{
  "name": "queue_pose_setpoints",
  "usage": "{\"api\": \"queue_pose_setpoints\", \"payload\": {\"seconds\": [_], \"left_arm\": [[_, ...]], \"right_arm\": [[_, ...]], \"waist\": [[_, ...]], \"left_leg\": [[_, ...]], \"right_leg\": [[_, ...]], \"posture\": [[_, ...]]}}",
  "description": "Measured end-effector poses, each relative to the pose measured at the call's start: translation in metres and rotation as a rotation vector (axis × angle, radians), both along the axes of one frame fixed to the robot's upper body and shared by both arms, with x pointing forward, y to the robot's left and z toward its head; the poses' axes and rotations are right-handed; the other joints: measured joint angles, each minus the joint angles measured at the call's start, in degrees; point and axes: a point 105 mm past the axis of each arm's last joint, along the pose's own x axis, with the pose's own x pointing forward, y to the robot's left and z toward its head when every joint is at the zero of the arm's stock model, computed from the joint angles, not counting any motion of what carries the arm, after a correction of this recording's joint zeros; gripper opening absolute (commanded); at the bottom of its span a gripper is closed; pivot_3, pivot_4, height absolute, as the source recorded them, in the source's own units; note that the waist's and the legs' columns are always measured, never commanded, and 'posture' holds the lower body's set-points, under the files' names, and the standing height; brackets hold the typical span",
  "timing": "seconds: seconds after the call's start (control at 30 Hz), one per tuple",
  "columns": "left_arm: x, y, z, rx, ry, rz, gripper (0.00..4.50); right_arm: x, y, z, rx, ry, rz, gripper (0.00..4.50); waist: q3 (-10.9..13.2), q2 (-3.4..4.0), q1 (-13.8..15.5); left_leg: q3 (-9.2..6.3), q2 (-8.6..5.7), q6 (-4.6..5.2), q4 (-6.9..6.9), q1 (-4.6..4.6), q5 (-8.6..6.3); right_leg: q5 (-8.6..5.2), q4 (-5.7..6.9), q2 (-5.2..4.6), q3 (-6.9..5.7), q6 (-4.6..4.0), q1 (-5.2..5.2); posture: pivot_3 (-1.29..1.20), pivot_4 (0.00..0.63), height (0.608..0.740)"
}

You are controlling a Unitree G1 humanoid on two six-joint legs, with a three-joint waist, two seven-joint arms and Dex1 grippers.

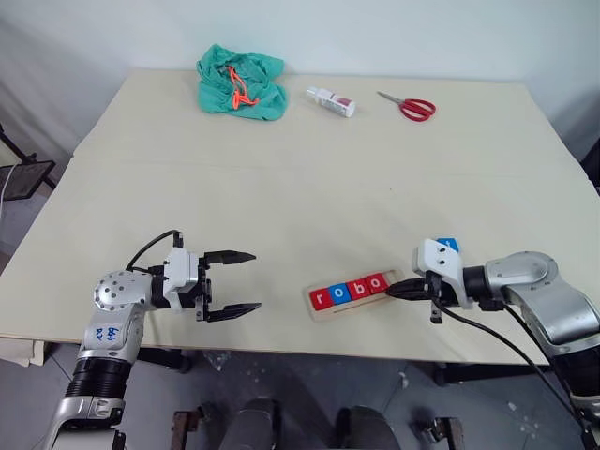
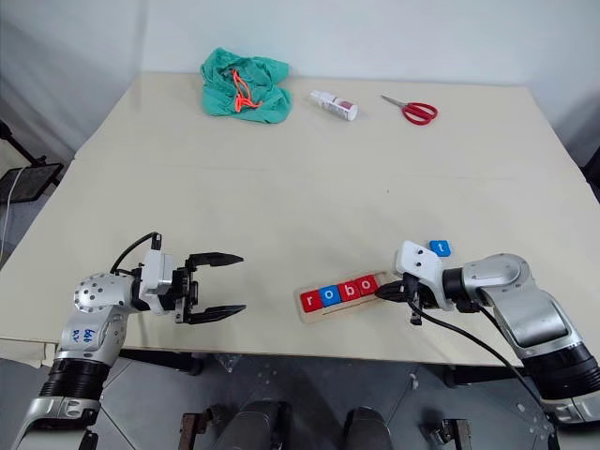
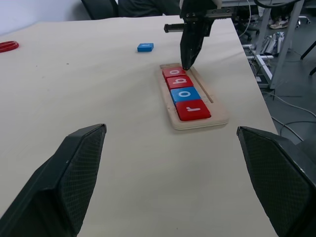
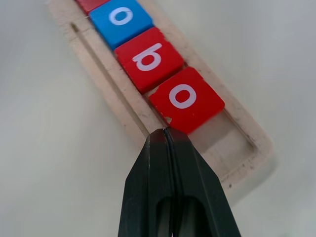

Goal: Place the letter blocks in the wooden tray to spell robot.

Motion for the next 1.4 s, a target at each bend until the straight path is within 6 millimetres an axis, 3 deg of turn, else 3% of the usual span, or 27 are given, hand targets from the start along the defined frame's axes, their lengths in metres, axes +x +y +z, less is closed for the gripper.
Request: {"api": "queue_pose_setpoints", "payload": {"seconds": [0.23,0.53,1.03,1.4], "left_arm": [[0.000,0.000,0.000,0.000,-0.002,-0.001,4.50],[0.001,0.000,0.001,-0.003,-0.003,0.006,4.50],[0.001,-0.001,0.002,-0.004,-0.008,0.004,4.50],[0.004,-0.003,0.005,-0.010,-0.019,0.000,4.50]], "right_arm": [[0.009,-0.002,0.009,-0.004,-0.039,-0.019,0.02],[0.016,-0.010,0.001,-0.028,-0.052,-0.058,0.02],[-0.003,-0.002,-0.006,-0.041,0.001,-0.017,0.02],[-0.005,-0.001,-0.007,-0.038,0.004,-0.013,0.02]], "waist": [[0.00,0.00,-0.02],[0.00,0.00,-0.02],[0.00,0.00,0.02],[0.00,0.00,0.01]], "left_leg": [[0.01,0.00,0.00,0.00,0.00,0.00],[0.01,0.00,0.00,-0.02,0.00,0.00],[0.00,-0.01,0.00,-0.01,0.00,0.00],[0.00,-0.01,0.00,-0.01,0.00,0.00]], "right_leg": [[0.00,0.00,0.00,0.00,0.00,0.00],[0.00,0.00,0.00,-0.01,0.00,-0.01],[0.00,0.00,0.00,0.00,0.00,0.00],[0.00,0.00,0.00,0.00,0.00,0.00]], "posture": [[0.00,0.150,0.740],[0.00,0.150,0.740],[0.00,0.150,0.740],[0.00,0.150,0.740]]}}
